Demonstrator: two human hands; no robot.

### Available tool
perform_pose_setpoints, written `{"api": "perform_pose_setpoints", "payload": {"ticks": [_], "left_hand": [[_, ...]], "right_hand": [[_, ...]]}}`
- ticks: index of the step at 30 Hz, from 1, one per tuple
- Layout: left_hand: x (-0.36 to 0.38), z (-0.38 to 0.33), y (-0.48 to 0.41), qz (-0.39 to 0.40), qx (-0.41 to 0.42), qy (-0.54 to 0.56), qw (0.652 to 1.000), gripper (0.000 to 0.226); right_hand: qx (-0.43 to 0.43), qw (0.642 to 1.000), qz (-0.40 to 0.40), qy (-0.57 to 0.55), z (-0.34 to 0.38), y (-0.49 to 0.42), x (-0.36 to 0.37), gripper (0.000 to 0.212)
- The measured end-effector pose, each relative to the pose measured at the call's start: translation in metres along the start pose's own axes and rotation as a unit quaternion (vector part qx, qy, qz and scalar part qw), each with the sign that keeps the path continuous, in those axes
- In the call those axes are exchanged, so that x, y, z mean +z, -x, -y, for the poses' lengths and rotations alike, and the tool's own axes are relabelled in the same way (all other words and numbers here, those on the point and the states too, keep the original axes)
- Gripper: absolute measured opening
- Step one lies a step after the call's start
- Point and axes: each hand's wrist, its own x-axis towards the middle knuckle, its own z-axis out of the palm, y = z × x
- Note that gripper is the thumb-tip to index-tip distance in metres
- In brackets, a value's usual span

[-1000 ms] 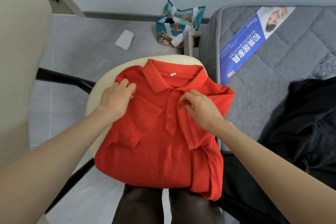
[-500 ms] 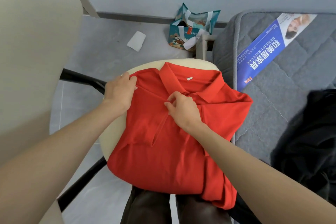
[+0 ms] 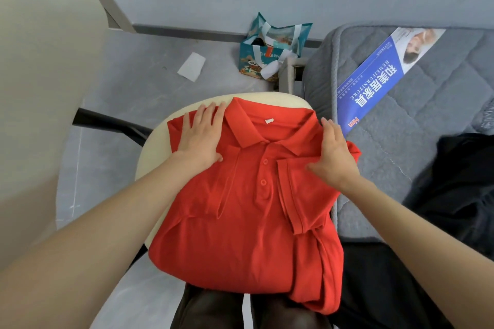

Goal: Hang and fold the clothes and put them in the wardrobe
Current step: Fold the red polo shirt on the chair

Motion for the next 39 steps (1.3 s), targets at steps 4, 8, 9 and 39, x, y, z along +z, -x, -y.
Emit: {"api": "perform_pose_setpoints", "payload": {"ticks": [4,8,9,39], "left_hand": [[-0.002,0.002,-0.012,-0.02,-0.025,-0.007,0.999,0.119],[0.006,0.011,-0.006,-0.06,-0.024,0.042,0.997,0.067],[0.008,0.013,-0.001,-0.069,-0.024,0.063,0.995,0.051],[0.039,0.048,0.085,0.094,0.169,-0.155,0.969,0.092]], "right_hand": [[0.015,0.992,0.01,0.123,-0.005,-0.014,0.008,0.103],[0.004,0.991,0.002,0.13,-0.005,-0.015,0.011,0.054],[0.0,0.991,0.008,0.136,-0.005,-0.013,0.009,0.044],[-0.233,0.927,0.187,0.229,-0.017,0.062,0.02,0.092]]}}
